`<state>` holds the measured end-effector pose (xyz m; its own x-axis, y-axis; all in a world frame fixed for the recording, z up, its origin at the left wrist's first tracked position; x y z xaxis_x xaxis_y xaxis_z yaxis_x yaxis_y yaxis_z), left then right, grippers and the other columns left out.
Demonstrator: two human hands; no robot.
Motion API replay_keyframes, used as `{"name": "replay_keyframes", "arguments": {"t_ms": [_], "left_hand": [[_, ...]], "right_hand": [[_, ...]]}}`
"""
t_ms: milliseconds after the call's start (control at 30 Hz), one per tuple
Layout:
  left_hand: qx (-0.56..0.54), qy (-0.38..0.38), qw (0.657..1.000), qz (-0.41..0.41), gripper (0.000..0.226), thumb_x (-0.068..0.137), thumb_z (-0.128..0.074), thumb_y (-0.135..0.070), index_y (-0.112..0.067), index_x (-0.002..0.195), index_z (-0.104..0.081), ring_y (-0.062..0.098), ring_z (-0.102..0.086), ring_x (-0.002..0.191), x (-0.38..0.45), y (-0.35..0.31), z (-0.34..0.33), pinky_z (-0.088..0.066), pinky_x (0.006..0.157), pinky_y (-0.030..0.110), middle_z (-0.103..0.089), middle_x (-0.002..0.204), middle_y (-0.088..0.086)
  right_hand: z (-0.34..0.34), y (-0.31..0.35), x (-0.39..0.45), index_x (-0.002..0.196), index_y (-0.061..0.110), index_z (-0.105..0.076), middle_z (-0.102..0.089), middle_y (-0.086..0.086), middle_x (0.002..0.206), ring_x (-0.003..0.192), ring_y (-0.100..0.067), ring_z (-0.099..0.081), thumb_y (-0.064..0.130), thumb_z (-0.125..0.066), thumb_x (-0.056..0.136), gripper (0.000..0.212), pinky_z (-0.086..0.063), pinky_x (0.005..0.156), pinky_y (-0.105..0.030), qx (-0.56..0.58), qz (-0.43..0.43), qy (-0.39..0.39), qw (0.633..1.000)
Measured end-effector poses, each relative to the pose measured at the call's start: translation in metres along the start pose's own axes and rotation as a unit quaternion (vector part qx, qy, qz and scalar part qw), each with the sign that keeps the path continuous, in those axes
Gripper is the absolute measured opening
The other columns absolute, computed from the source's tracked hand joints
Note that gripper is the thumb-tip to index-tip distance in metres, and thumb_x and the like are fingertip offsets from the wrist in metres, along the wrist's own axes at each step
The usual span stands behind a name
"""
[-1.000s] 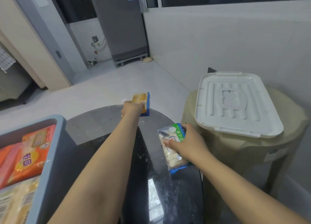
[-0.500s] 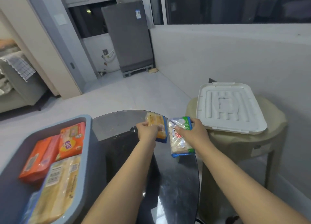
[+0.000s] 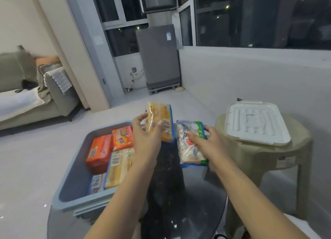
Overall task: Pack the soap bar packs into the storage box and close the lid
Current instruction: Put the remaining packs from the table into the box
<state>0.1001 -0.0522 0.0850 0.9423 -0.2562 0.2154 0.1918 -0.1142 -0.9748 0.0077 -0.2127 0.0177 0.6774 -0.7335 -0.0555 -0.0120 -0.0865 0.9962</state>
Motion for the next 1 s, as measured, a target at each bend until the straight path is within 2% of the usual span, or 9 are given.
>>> {"name": "replay_keyframes", "arguments": {"t_ms": [100, 233, 367, 500, 567, 700, 767, 833, 1000], "left_hand": [[-0.004, -0.012, 1.0, -0.004, 0.038, 0.085, -0.067, -0.017, -0.028, 0.116, -0.049, 0.018, -0.071, 0.084, -0.004, -0.019, 0.039, -0.061, 0.064, 0.034, -0.066, 0.101, 0.004], [0.047, -0.032, 0.998, 0.011, 0.038, 0.088, -0.063, -0.02, -0.021, 0.125, -0.053, 0.02, -0.072, 0.084, -0.006, -0.028, 0.094, -0.061, 0.065, 0.037, -0.068, 0.108, 0.007], [0.098, -0.041, 0.992, 0.063, 0.039, 0.09, -0.061, -0.021, -0.029, 0.127, -0.052, 0.024, -0.071, 0.087, -0.009, -0.023, 0.142, -0.061, 0.068, 0.045, -0.065, 0.117, 0.007], [0.182, -0.026, 0.98, 0.073, 0.042, 0.091, -0.06, -0.024, -0.031, 0.131, -0.051, 0.015, -0.073, 0.071, -0.014, -0.021, 0.174, -0.057, 0.049, 0.029, -0.065, 0.112, 0.007], [0.225, -0.02, 0.972, 0.068, 0.041, 0.09, -0.059, -0.027, -0.032, 0.131, -0.052, 0.019, -0.072, 0.08, -0.017, -0.02, 0.182, -0.055, 0.053, 0.025, -0.067, 0.116, 0.01], [0.288, 0.022, 0.955, 0.067, 0.038, 0.092, -0.054, -0.031, -0.034, 0.129, -0.05, 0.002, -0.069, 0.054, -0.024, -0.013, 0.184, -0.06, 0.069, 0.028, -0.075, 0.09, -0.005], [0.32, 0.016, 0.945, 0.064, 0.043, 0.091, -0.053, -0.032, -0.03, 0.134, -0.049, 0.009, -0.072, 0.08, -0.022, -0.01, 0.187, -0.052, 0.093, 0.04, -0.067, 0.117, 0.004], [0.357, 0.022, 0.932, 0.063, 0.047, 0.092, -0.051, -0.032, -0.025, 0.138, -0.046, 0.022, -0.06, 0.114, -0.018, -0.008, 0.186, -0.044, 0.103, 0.041, -0.057, 0.135, 0.007], [0.476, 0.098, 0.868, 0.099, 0.06, 0.094, -0.045, -0.035, -0.02, 0.148, -0.026, 0.028, -0.047, 0.129, -0.013, 0.002, 0.174, -0.037, 0.103, 0.036, -0.044, 0.148, 0.007]], "right_hand": [[-0.023, 0.01, -0.013, 0.123, 0.027, -0.049, -0.069, -0.003, 0.105, 0.077, -0.018, -0.072, 0.036, -0.078, 0.07, 0.06, -0.058, 0.056, -0.032, 0.031, 0.01, 0.039, 0.999], [-0.052, 0.018, -0.027, 0.116, 0.022, -0.052, -0.069, -0.005, 0.1, 0.066, -0.016, -0.073, 0.024, -0.079, 0.068, 0.055, -0.055, 0.049, -0.028, 0.098, -0.006, 0.081, 0.992], [-0.075, 0.022, -0.036, 0.108, 0.02, -0.055, -0.072, -0.009, 0.094, 0.065, -0.019, -0.073, 0.017, -0.078, 0.069, 0.045, -0.057, 0.049, -0.032, 0.146, -0.023, 0.102, 0.984], [-0.097, 0.022, -0.043, 0.096, 0.024, -0.056, -0.073, -0.01, 0.094, 0.071, -0.024, -0.074, 0.017, -0.078, 0.069, 0.035, -0.06, 0.057, -0.039, 0.145, -0.022, 0.123, 0.982], [-0.107, 0.023, -0.047, 0.104, 0.021, -0.055, -0.072, -0.012, 0.098, 0.073, -0.025, -0.073, 0.018, -0.078, 0.069, 0.042, -0.06, 0.061, -0.042, 0.142, -0.024, 0.129, 0.981], [-0.121, 0.027, -0.054, 0.112, 0.016, -0.054, -0.072, -0.011, 0.097, 0.069, -0.022, -0.073, 0.016, -0.076, 0.072, 0.046, -0.059, 0.053, -0.04, 0.156, -0.028, 0.139, 0.978], [-0.125, 0.027, -0.056, 0.113, 0.014, -0.054, -0.072, -0.012, 0.097, 0.068, -0.022, -0.073, 0.014, -0.076, 0.073, 0.045, -0.059, 0.053, -0.038, 0.155, -0.026, 0.144, 0.977], [-0.127, 0.026, -0.058, 0.111, 0.014, -0.054, -0.072, -0.013, 0.098, 0.071, -0.023, -0.073, 0.014, -0.075, 0.074, 0.043, -0.06, 0.054, -0.037, 0.151, -0.027, 0.149, 0.977], [-0.131, 0.024, -0.06, 0.116, 0.013, -0.054, -0.072, -0.012, 0.1, 0.076, -0.024, -0.073, 0.017, -0.076, 0.073, 0.049, -0.06, 0.054, -0.037, 0.138, -0.029, 0.153, 0.978]]}}
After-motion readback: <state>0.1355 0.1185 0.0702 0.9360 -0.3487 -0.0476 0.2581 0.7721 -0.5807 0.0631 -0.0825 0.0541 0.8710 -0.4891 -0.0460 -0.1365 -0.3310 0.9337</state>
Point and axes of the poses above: each hand's wrist, its own x-axis towards the middle knuckle, its own z-axis out of the back of the hand, y = z × x, the point moved 6 cm from there along x, towards the middle knuckle
